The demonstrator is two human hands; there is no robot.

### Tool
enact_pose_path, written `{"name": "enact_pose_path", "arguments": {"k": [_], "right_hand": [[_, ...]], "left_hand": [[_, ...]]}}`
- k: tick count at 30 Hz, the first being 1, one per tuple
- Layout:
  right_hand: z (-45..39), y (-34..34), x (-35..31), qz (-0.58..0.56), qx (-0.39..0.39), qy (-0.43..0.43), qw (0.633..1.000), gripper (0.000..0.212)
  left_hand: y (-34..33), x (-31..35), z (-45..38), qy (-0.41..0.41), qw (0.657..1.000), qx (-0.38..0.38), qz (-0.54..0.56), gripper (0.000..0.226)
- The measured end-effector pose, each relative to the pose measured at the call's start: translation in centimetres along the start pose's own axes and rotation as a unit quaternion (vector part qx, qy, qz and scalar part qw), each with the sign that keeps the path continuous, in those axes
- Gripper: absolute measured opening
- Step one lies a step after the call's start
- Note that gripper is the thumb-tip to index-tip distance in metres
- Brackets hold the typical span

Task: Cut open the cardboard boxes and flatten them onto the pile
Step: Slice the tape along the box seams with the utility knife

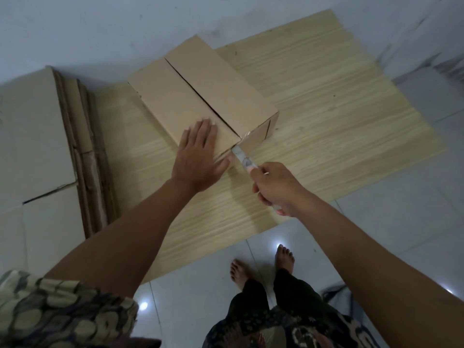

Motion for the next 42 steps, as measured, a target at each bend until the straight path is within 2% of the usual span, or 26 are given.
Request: {"name": "enact_pose_path", "arguments": {"k": [4, 14, 18, 21, 24, 32, 34, 38, 40, 42], "right_hand": [[-0.1, 1.2, -0.2, 0.025, -0.006, 0.026, 0.999, 0.042], [-1.1, 1.6, -1.1, 0.005, -0.015, -0.033, 0.999, 0.046], [-1.6, 0.6, -1.9, -0.048, 0.005, -0.05, 0.998, 0.041], [-1.9, 0.6, -2.3, -0.029, 0.019, -0.033, 0.999, 0.039], [-1.6, 1.1, -2.3, -0.038, 0.018, -0.012, 0.999, 0.038], [-0.9, 0.7, -1.5, -0.049, 0.027, 0.001, 0.998, 0.041], [-1.2, 0.7, -1.4, -0.007, 0.03, 0.008, 0.999, 0.037], [-1.6, 1.5, -0.2, 0.207, 0.071, 0.063, 0.974, 0.023], [-1.4, 2.2, 0.4, 0.229, 0.075, 0.078, 0.967, 0.019], [-1.2, 2.8, 0.3, 0.247, 0.07, 0.09, 0.962, 0.025]], "left_hand": [[-0.2, 0.0, 0.0, 0.007, 1.0, 0.006, -0.001, 0.088], [-0.3, -0.2, -0.6, -0.014, 1.0, -0.007, -0.009, 0.087], [-0.3, -0.1, -0.9, -0.02, 1.0, -0.015, -0.006, 0.084], [-0.1, 0.0, -1.0, -0.016, 1.0, -0.004, 0.017, 0.077], [0.3, 0.1, -1.1, -0.006, 0.997, 0.042, 0.061, 0.067], [1.6, 0.9, -2.3, -0.062, 0.992, 0.091, 0.063, 0.036], [2.1, 1.2, -2.5, -0.085, 0.989, 0.119, 0.017, 0.029], [1.8, 1.2, -2.6, -0.123, 0.985, 0.118, -0.039, 0.015], [0.9, 1.1, -2.7, -0.107, 0.989, 0.097, -0.04, 0.009], [0.1, 1.1, -2.6, -0.082, 0.993, 0.079, -0.04, 0.018]]}}
Point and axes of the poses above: each hand's wrist, its own z-axis away from the middle knuckle, its own y-axis out of the back of the hand, x = y × z, the point moved 1 cm from there along -z, towards the middle knuckle, and after that the axes turned 2 degrees about -y, right-handed, at the moved point
